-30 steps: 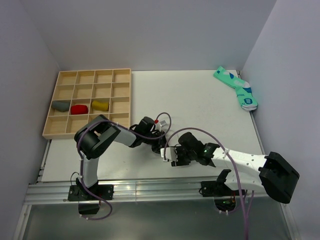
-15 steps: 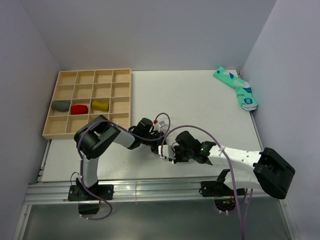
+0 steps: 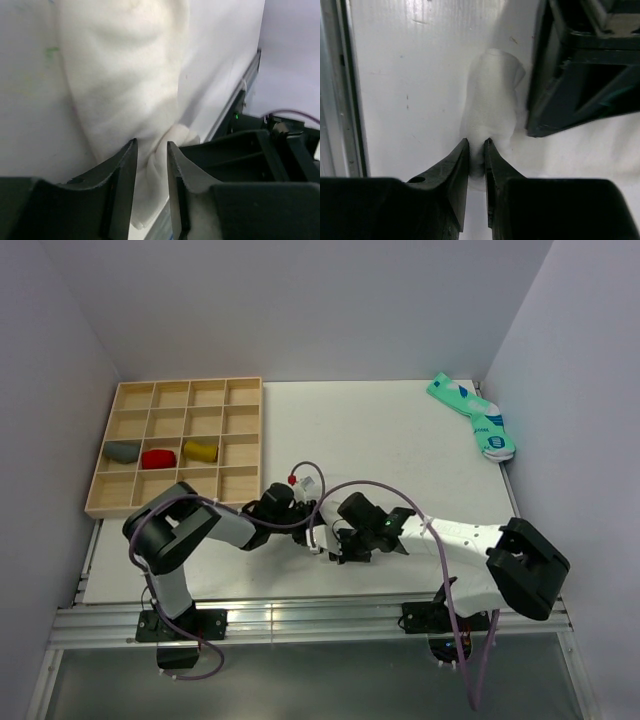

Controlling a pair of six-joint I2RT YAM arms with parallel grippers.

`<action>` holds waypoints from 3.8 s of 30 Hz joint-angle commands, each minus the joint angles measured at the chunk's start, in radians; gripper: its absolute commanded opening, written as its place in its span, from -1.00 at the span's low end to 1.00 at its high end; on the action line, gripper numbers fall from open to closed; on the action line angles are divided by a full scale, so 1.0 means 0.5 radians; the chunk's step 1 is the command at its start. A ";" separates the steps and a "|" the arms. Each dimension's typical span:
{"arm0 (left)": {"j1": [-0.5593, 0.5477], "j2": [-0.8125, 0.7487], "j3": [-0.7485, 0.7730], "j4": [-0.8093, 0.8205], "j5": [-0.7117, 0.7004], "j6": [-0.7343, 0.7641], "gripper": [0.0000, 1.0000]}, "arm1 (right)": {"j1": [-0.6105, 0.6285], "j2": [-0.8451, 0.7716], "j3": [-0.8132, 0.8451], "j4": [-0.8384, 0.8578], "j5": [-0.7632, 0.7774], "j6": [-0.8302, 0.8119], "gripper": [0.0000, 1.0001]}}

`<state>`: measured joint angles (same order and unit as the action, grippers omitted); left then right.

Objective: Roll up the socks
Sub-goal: Roll the sock at the center of the board.

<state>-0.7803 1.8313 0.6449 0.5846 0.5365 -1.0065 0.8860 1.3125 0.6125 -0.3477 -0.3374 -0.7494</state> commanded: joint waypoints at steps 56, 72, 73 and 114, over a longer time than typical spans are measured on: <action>-0.559 -0.567 -0.492 0.392 -0.861 1.163 -0.07 | -0.569 1.146 0.870 -0.970 -0.700 0.029 -0.79; -0.590 -0.395 -0.452 0.383 -0.972 1.139 -0.18 | -0.594 1.143 0.864 -0.928 -0.647 0.088 -0.80; -0.590 -0.383 -0.434 0.371 -0.978 1.136 -0.23 | -0.594 1.136 0.858 -0.928 -0.647 0.085 -0.79; -0.176 0.163 -0.327 0.190 0.074 0.041 -0.99 | -0.649 -0.296 0.119 -0.504 -0.601 -0.246 0.13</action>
<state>-0.8635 1.8465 0.5102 0.8398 0.5350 -0.9424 0.5526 1.1988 0.6964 -0.5648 -0.5713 -0.7567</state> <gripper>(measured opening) 0.143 0.559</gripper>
